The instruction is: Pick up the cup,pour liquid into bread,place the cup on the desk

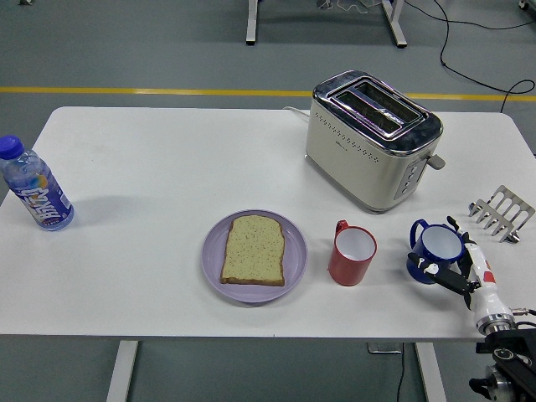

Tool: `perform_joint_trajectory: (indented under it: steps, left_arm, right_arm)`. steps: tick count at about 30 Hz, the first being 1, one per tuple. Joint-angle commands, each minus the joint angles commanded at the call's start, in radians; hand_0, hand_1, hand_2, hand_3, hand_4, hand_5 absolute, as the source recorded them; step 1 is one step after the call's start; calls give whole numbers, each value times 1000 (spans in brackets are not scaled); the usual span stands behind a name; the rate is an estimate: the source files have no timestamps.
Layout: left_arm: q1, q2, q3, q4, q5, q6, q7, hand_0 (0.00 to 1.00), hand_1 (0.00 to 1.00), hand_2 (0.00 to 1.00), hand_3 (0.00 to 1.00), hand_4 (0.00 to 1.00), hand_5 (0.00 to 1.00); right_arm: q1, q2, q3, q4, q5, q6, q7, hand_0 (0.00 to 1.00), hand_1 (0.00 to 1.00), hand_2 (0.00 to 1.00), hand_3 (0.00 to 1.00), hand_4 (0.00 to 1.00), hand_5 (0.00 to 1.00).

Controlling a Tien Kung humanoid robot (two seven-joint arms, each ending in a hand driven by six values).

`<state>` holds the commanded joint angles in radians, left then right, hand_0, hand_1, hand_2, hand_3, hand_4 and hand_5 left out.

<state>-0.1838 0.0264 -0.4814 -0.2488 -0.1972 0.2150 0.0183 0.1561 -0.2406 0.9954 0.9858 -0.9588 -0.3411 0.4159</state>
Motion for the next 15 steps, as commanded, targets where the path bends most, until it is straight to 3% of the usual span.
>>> perform_joint_trajectory:
  steps: [15]
  left_arm:
    - [-1,-1,1,0,-4,1,0,690,756,773,611,396,998]
  right_arm:
    - [18,-1,-26,-18,27,-6,13,937,810,903,945,998,176]
